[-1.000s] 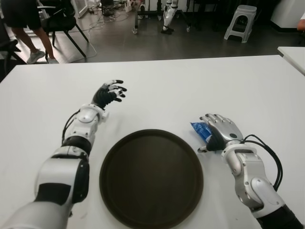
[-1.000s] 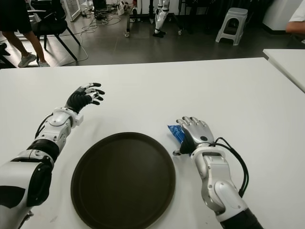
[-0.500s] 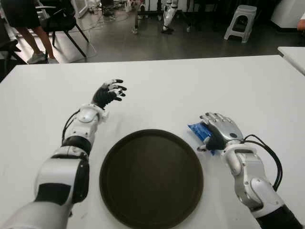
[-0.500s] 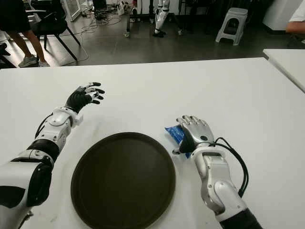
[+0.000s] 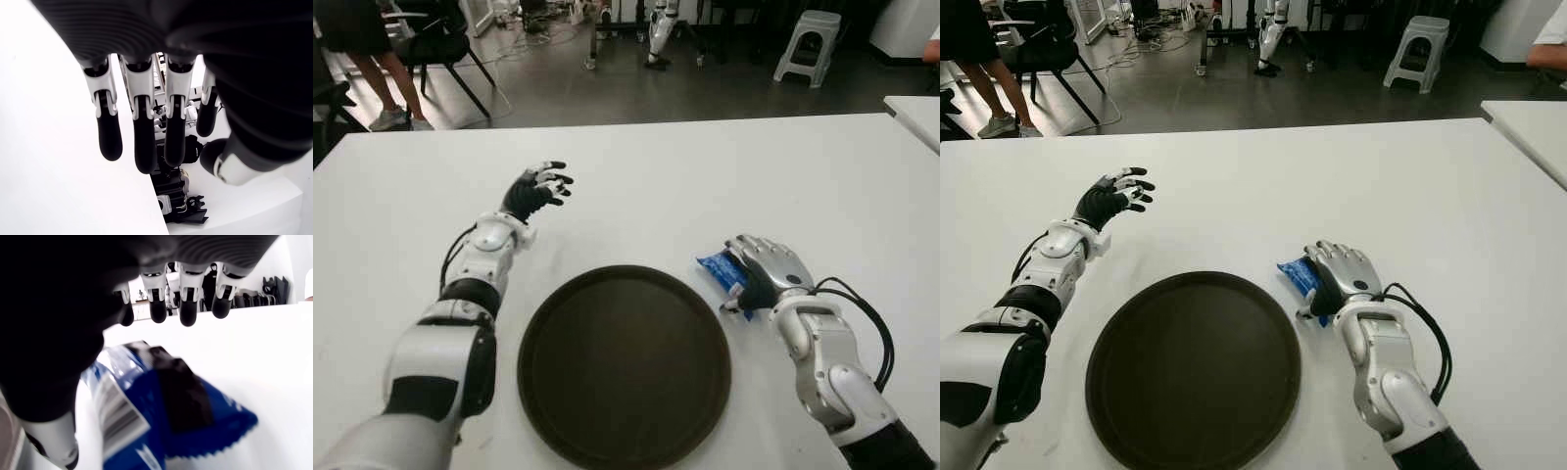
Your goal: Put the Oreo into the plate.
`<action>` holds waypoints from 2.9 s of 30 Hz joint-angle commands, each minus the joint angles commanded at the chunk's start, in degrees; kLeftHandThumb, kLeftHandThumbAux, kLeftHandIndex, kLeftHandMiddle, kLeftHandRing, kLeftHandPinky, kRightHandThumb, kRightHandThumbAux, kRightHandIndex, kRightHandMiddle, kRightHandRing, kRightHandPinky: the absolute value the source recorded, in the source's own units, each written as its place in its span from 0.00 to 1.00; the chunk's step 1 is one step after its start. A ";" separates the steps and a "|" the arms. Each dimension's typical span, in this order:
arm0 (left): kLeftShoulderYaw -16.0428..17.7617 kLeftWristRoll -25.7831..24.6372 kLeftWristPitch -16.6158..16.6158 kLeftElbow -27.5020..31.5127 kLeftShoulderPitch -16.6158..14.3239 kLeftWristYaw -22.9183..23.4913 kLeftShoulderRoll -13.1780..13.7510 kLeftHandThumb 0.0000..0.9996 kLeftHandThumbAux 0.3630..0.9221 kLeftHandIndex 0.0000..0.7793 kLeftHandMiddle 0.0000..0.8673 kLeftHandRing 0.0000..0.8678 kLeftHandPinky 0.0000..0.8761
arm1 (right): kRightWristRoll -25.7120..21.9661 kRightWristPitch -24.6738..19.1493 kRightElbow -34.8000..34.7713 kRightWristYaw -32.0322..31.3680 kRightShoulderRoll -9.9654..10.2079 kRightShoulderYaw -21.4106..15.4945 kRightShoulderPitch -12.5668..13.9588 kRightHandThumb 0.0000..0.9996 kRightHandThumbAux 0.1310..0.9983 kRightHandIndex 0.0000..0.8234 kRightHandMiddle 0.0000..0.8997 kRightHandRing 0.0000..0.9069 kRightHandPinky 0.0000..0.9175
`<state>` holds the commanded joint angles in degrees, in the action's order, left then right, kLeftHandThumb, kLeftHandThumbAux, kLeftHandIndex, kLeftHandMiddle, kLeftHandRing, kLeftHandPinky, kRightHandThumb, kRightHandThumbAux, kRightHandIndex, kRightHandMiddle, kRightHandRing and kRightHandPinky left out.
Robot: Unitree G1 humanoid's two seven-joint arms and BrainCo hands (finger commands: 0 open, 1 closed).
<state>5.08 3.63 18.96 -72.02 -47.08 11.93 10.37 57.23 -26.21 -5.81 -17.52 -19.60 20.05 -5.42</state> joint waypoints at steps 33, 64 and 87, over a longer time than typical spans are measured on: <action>0.09 -0.16 0.02 0.34 0.25 0.26 0.24 0.11 0.56 0.27 0.40 0.42 0.43 | -4.17 1.23 4.33 -3.72 -2.05 0.20 -2.26 0.00 0.69 0.09 0.08 0.08 0.07; 0.48 -0.56 -0.42 0.23 0.06 0.45 0.05 0.13 0.58 0.27 0.39 0.40 0.42 | -5.74 2.51 6.16 -1.44 -2.87 0.77 -2.62 0.00 0.69 0.12 0.11 0.10 0.09; 0.47 -0.57 -0.24 0.81 0.21 0.43 -0.09 0.14 0.55 0.27 0.39 0.41 0.41 | -4.91 0.88 5.41 -1.68 -3.51 1.82 -2.52 0.00 0.68 0.16 0.14 0.13 0.09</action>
<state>5.55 3.06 18.72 -71.21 -46.87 12.37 10.28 52.32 -25.33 -0.40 -19.20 -23.11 21.88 -7.94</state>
